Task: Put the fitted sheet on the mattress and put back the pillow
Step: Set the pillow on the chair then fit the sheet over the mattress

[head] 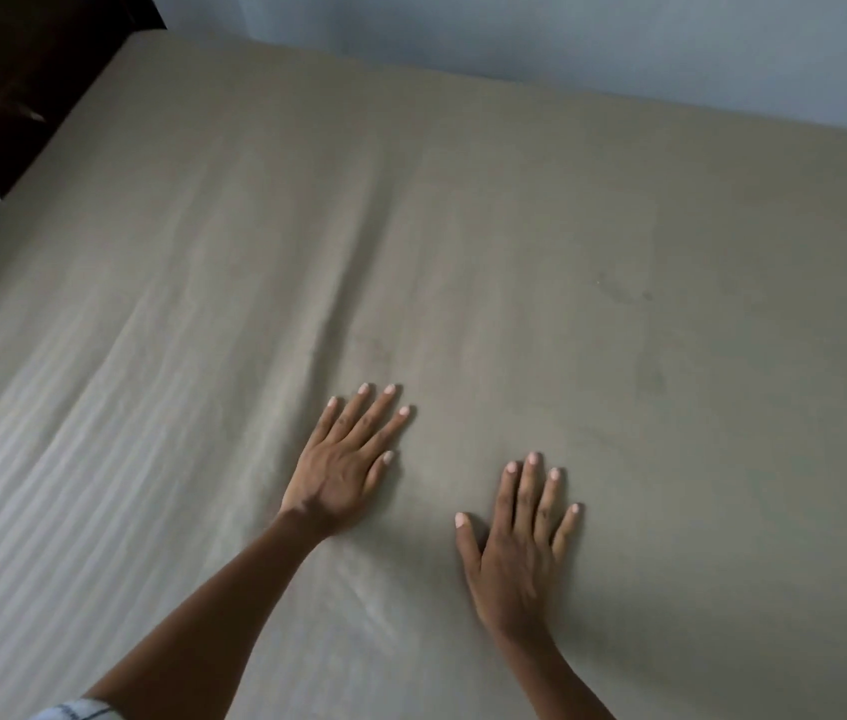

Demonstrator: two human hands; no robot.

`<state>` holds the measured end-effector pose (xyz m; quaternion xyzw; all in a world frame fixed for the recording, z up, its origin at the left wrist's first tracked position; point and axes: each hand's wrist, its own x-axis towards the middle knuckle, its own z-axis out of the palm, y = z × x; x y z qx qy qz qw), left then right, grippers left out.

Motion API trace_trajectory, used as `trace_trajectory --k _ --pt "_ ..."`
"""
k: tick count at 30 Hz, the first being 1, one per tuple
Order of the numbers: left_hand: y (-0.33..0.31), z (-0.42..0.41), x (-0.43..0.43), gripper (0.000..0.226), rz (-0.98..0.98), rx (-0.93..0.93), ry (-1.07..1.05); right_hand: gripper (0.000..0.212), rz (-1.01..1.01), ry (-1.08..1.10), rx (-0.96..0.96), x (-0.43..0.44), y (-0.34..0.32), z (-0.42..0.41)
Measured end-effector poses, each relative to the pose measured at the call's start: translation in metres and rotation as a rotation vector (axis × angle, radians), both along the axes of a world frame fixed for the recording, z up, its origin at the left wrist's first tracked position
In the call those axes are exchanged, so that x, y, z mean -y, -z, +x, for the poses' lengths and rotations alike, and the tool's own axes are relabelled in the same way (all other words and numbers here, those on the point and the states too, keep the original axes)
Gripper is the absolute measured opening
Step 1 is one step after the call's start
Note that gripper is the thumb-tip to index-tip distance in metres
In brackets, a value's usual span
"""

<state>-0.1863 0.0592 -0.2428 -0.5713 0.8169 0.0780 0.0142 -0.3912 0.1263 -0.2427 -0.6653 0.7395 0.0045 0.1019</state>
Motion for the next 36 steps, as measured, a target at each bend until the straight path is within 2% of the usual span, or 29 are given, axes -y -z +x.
trace_trajectory --k 5,10,15,18,26,32,36 --pt "0.001 0.064 -0.01 0.053 0.024 -0.008 0.006 0.078 0.022 0.04 -0.061 0.004 0.004 0.069" --pt "0.004 0.093 -0.007 0.055 0.012 -0.02 0.119 0.077 -0.014 0.055 -0.075 0.004 0.006 0.116" --pt "0.0 0.133 -0.007 0.054 -0.007 0.005 0.203 0.074 -0.023 -0.072 -0.025 0.003 0.005 0.207" --pt "-0.001 0.175 -0.009 0.054 -0.031 0.005 0.164 0.067 -0.021 -0.097 -0.007 0.004 0.007 0.259" --pt "-0.003 0.281 -0.002 0.054 -0.051 -0.027 0.109 0.073 -0.067 -0.156 0.014 0.018 0.004 0.355" --pt "-0.011 0.357 0.004 0.054 -0.058 -0.012 -0.034 0.074 -0.056 -0.214 0.063 0.038 0.0 0.433" --pt "-0.015 0.392 0.01 0.054 -0.06 -0.005 -0.154 0.067 -0.096 -0.284 0.095 0.051 -0.001 0.474"
